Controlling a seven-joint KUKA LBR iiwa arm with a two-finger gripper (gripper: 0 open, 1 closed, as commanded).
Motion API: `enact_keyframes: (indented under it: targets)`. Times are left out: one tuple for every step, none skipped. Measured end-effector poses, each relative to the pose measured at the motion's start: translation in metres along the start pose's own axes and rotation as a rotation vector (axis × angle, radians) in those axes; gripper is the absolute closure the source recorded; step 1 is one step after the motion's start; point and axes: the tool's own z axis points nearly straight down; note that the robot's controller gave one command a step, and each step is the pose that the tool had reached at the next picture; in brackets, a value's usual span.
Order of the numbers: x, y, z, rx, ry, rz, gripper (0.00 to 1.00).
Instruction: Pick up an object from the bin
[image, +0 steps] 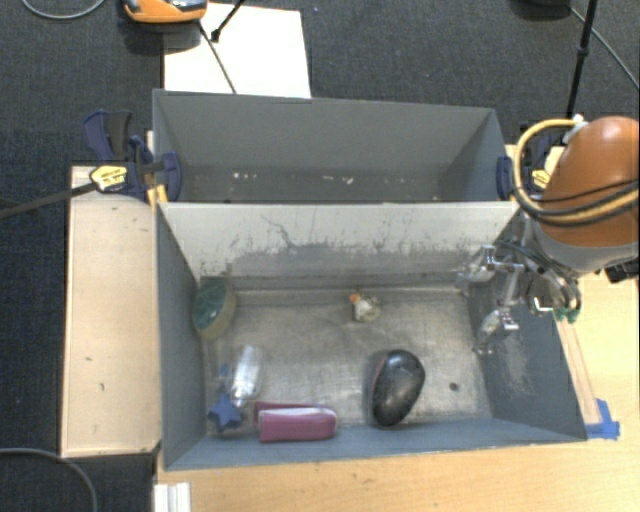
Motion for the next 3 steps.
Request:
enact_keyframes:
  targets:
    - [0.035,0.068,0.131,0.002,-0.014,-0.375,0.0]
    - [0.068,0.149,0.103,0.0,-0.005,-0.707,0.0]
    - [0.038,0.125,0.102,0.004,-0.007,-0.888,0.0]
